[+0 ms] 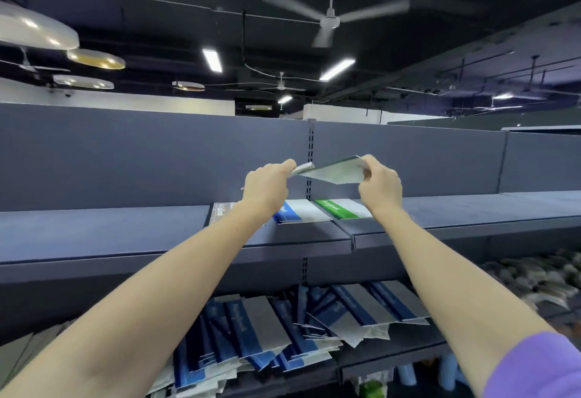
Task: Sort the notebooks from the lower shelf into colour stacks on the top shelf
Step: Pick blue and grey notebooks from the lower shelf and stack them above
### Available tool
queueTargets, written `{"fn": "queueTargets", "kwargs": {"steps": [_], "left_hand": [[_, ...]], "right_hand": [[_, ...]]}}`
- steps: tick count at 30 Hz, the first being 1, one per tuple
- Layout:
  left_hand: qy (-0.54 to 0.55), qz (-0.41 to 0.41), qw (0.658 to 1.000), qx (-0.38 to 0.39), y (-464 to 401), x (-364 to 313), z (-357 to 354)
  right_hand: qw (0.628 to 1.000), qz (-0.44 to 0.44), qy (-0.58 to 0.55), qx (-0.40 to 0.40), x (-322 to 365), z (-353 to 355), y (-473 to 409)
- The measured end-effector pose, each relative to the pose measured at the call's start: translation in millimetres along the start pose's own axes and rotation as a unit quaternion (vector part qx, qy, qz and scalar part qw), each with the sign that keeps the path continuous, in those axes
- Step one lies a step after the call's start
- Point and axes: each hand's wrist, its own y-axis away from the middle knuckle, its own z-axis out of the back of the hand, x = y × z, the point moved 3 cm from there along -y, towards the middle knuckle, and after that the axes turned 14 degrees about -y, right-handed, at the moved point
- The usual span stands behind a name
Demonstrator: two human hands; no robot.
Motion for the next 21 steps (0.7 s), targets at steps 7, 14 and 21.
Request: {"fn": "queueTargets", "kwargs": {"steps": [7,14,21], "left_hand": [[-0.116,-0.026,0.988,0.102,-13,-34,-57],[-0.095,-0.016,0.966,0.241,-20,-67,-98],[-0.002,0.039,0.939,0.341,-30,-80,-139]], "right_hand": [[0.995,-0.031,0.043,0.083,-62,-19,-15],[0.950,-0.108,0.071,0.285,-118,-43,-18],[0.910,-0.099,0.063,0.398,-148,-51,-25]]}}
